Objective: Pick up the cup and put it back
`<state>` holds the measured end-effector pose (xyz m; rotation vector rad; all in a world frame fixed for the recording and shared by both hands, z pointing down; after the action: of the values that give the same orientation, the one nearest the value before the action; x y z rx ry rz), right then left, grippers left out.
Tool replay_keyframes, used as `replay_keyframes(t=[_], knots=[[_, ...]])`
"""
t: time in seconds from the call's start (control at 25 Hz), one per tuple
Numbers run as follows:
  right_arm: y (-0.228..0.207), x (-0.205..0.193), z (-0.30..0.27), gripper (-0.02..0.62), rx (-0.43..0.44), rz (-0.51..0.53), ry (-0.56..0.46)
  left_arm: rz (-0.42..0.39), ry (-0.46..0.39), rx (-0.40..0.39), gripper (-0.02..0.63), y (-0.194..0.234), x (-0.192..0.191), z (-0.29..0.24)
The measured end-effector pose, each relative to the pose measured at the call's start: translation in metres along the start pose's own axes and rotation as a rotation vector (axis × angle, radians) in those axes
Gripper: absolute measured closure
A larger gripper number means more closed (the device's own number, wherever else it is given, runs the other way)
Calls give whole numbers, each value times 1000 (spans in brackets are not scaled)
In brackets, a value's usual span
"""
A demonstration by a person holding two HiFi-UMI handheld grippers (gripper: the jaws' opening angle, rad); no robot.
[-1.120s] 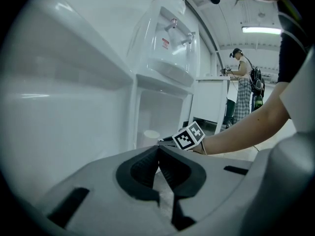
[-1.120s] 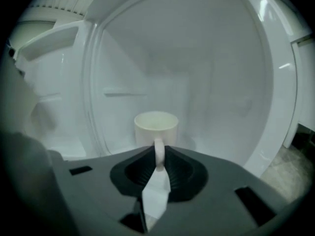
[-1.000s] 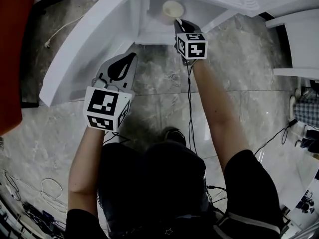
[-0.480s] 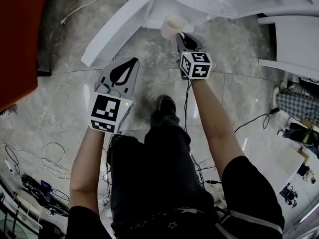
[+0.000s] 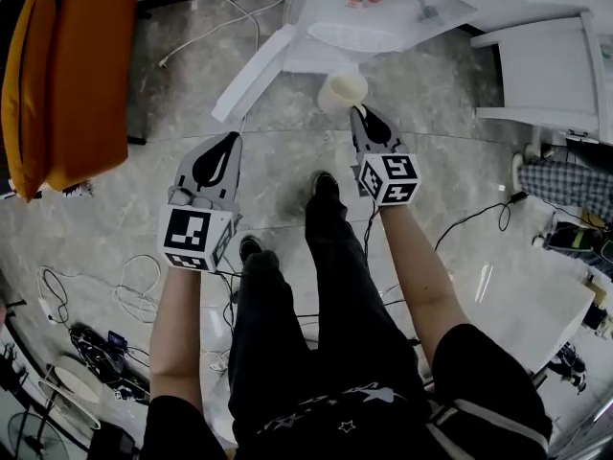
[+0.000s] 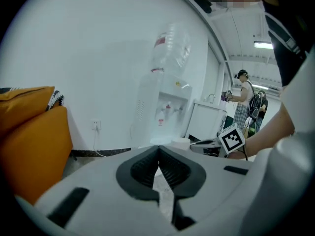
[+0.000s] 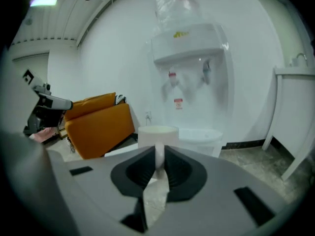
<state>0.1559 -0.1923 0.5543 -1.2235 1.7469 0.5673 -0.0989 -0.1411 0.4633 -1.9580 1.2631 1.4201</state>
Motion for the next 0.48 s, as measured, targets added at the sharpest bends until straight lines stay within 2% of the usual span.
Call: replay_keyframes(t=[0.28, 0.48], knots=[[30, 93, 91, 549, -25, -40, -94, 46, -77, 32, 597, -17, 88, 76], [51, 150, 148, 549, -78, -45, -165, 61, -111, 2, 597, -37, 119, 130]])
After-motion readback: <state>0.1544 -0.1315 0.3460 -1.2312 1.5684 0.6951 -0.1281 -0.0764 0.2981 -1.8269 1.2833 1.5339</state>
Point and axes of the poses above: the fingertips, and each gripper's own axes: z backward along the fingers, y to its left, x out of its top, the point moved 3 cm from there along z, backward along the fingers, and after that the axes turned 1 degree about x, right-handed, at the moved point
